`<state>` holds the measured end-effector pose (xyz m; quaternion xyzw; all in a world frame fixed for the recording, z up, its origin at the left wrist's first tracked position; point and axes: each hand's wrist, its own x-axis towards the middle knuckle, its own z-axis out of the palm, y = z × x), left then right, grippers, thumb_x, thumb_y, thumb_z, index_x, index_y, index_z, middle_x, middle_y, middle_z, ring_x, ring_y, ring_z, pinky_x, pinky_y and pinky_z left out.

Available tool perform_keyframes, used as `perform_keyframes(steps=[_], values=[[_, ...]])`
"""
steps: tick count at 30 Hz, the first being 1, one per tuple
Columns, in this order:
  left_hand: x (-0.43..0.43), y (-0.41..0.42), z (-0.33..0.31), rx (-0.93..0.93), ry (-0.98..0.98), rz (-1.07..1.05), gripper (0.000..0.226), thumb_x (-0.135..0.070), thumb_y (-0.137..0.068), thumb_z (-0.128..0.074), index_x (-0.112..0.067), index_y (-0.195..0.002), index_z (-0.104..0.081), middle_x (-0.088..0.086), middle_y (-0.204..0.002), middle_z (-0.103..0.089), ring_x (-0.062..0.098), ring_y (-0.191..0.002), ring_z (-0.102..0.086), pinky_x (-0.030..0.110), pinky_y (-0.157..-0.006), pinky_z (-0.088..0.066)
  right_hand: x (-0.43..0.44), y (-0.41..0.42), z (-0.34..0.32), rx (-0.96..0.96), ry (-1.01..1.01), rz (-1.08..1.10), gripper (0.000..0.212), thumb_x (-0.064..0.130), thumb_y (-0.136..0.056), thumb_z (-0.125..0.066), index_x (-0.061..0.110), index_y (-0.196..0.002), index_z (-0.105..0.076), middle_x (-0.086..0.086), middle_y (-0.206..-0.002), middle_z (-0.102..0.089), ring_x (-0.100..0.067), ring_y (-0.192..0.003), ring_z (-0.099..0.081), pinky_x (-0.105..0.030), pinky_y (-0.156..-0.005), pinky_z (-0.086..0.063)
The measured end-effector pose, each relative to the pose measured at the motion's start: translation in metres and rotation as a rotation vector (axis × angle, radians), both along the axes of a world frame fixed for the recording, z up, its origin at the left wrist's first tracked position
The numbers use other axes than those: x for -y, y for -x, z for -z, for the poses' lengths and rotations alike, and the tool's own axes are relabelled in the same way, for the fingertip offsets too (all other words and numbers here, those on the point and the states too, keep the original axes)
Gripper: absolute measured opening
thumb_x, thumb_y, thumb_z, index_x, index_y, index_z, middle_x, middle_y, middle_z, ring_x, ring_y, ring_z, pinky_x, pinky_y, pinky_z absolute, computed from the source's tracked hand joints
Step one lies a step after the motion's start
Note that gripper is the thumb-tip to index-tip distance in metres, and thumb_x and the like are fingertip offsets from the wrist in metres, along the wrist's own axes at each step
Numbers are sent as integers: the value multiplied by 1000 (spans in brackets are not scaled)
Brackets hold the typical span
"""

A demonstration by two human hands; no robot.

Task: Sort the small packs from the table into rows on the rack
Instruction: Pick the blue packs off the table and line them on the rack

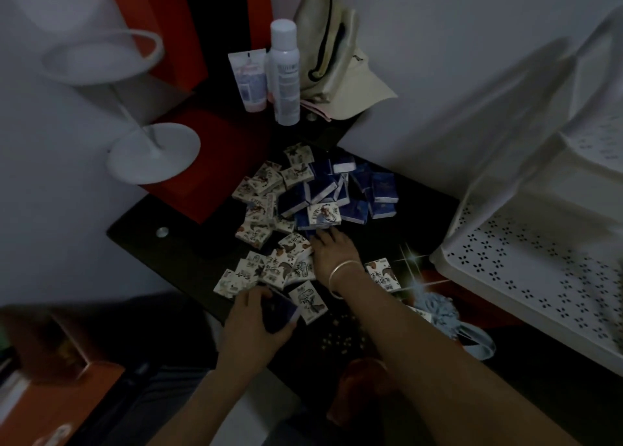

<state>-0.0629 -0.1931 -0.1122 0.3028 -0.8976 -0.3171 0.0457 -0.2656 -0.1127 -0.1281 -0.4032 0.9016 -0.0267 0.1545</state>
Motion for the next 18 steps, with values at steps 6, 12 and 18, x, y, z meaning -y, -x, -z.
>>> perform_keyframes(steps=[6,12,18], values=[[4,11,-25,-187,-466,-131,73,-59,-59,-80,-40,-118,-41,-10,-123,-48,11,-108,-56,28,-84,-54,-8,-4,8,-23,117,157,39,35,-95,-42,10,-120,-58,-11,-132,-51,-35,-109,-52,-36,-95,-40],[-1,28,-38,-214,-716,-251,67,-49,-61,-79,-32,-119,-52,-10,-117,-55,12,-102,-61,31,-81,-55,-18,-13,10,-7,150,449,68,41,-77,-69,8,-130,-42,-15,-127,-42,-33,-113,-47,-41,-94,-39],[-5,50,-51,-192,-1082,-379,44,-41,-77,-73,-28,-116,-59,1,-114,-64,14,-96,-65,30,-69,-52,-32,-8,11,-49,79,379,66,52,-73,-66,12,-123,-52,-10,-121,-54,-31,-116,-43,-38,-101,-31]])
